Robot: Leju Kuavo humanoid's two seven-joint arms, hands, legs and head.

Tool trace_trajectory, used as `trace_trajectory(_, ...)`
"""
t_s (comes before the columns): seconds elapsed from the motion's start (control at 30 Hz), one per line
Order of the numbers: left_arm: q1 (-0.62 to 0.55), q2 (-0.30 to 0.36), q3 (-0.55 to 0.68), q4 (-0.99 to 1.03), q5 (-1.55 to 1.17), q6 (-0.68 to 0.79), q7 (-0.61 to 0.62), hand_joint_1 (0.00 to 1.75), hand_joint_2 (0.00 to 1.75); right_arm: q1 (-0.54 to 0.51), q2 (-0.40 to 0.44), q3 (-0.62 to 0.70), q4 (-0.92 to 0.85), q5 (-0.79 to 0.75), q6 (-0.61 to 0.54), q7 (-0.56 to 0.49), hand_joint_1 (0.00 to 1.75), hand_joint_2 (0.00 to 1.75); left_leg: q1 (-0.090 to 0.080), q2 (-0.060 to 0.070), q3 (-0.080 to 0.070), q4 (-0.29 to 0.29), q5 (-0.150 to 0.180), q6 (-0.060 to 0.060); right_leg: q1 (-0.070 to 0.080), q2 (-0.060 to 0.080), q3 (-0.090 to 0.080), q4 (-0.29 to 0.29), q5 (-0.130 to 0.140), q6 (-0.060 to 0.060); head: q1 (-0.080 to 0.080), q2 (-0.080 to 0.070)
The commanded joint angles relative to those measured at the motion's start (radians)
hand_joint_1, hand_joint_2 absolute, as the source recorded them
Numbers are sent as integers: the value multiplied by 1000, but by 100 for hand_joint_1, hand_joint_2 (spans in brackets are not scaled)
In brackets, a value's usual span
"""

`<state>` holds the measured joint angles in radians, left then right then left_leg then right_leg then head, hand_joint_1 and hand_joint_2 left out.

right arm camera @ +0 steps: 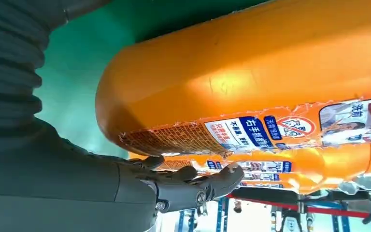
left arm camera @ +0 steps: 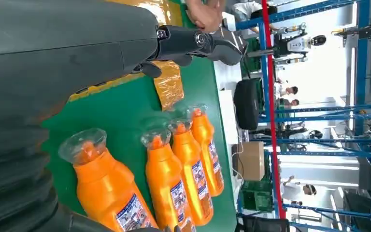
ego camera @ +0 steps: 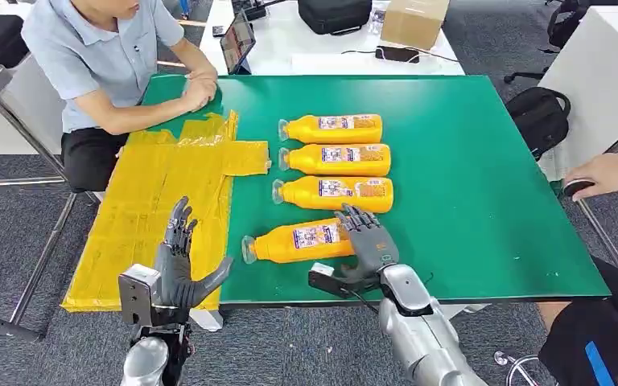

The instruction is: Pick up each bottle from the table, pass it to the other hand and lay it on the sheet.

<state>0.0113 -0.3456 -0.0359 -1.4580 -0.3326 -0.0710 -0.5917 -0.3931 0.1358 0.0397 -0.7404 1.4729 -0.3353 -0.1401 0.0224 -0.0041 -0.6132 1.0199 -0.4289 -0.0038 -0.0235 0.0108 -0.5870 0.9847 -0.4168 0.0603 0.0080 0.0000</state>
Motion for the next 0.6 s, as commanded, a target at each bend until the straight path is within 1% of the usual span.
trace_trajectory(0.03, -66, -3, 20, 62, 9, -9, 9, 0, 175, -70, -37, 23, 250, 72, 144, 83, 175, 175, 0, -2, 2, -1, 1, 1, 1, -4, 3, -1, 0, -2, 0, 0)
trace_trajectory(0.07, -66, -3, 22, 62, 9, -9, 8, 0, 175, -78, -40, 23, 281, 83, 147, 110, 175, 175, 0, -2, 2, -1, 1, 1, 1, -3, 3, -1, 0, -2, 0, 0)
trace_trajectory(0.1, -64, -3, 23, 60, 8, -11, 6, 0, 175, -78, -44, 22, 296, 84, 144, 115, 175, 175, 0, -3, 3, -2, 1, 2, 1, -4, 4, -2, 1, -3, 0, 0)
trace_trajectory(0.13, -67, -3, 22, 64, 7, -13, 4, 0, 175, -77, -51, 7, 322, 67, 163, 105, 175, 175, 0, -2, 4, -1, 0, 1, 1, -3, 4, -2, 0, -2, 0, 0)
trace_trajectory(0.17, -69, -3, 22, 69, 6, -13, 4, 0, 175, -74, -59, 5, 338, 69, 173, 110, 175, 175, 0, -4, 5, -2, 1, 2, 1, -5, 6, -3, 1, -4, 0, 0)
trace_trajectory(0.2, -71, -3, 21, 74, 5, -14, 3, 0, 175, -70, -67, -1, 351, 69, 179, 119, 175, 175, 1, -3, 6, -1, 0, 1, 1, -5, 4, -2, 0, -3, 0, 0)
trace_trajectory(0.23, -72, -3, 21, 79, 3, -15, 2, 0, 175, -66, -74, -8, 366, 67, 189, 131, 175, 175, 1, -5, 9, -1, 0, 1, 1, -7, 2, -3, -1, -3, 0, 0)
trace_trajectory(0.27, -74, -3, 20, 83, 2, -16, 0, 0, 175, -64, -79, -14, 375, 66, 199, 138, 175, 175, 1, -7, 8, -2, 1, 1, 2, -8, -1, -4, -1, -3, 1, 0)
trace_trajectory(0.3, -76, -3, 20, 89, 1, -17, -1, 0, 175, -63, -85, -15, 386, 72, 214, 150, 175, 175, 1, -6, 9, -2, 1, 1, 2, -7, 1, -5, -1, -3, 0, 0)
trace_trajectory(0.37, -80, -3, 18, 101, 0, -20, -4, 0, 175, -57, -95, -22, 399, 76, 229, 166, 175, 175, 1, -9, 10, -5, 2, 2, 2, -11, 3, -8, -1, -4, 0, 0)
trace_trajectory(0.4, -82, -3, 17, 106, -1, -21, -5, 0, 175, -56, -100, -22, 404, 79, 237, 170, 175, 175, 1, -8, 13, -3, 0, 2, 2, -9, 5, -6, -2, -2, 0, 0)
trace_trajectory(0.43, -85, -3, 15, 113, -1, -23, -8, 0, 175, -52, -106, -27, 406, 78, 237, 173, 175, 175, 1, -11, 13, -4, 1, 2, 2, -13, 7, -8, -2, -3, 0, 0)
trace_trajectory(0.5, -89, -3, 9, 123, -1, -27, -12, 0, 175, -42, -116, -43, 410, 66, 239, 160, 175, 175, 1, -14, 15, -5, 2, 4, 2, -15, 10, -10, -2, -3, 0, 0)
trace_trajectory(0.53, -91, -3, 7, 125, -1, -27, -12, 0, 175, -35, -120, -48, 408, 61, 232, 146, 175, 175, 1, -15, 19, -4, 0, 4, 2, -15, 15, -9, -5, -1, 0, 0)
trace_trajectory(0.57, -91, -3, 6, 126, -1, -28, -13, 0, 175, -31, -120, -56, 406, 53, 226, 132, 175, 175, 1, -14, 22, -4, -1, 5, 2, -14, 19, -10, -7, -3, 0, 0)
trace_trajectory(0.6, -92, -3, 5, 124, -1, -29, -15, 0, 175, -21, -117, -76, 398, 26, 213, 87, 175, 175, 1, -14, 22, -5, -1, 6, 2, -14, 18, -12, -6, -2, 0, 0)
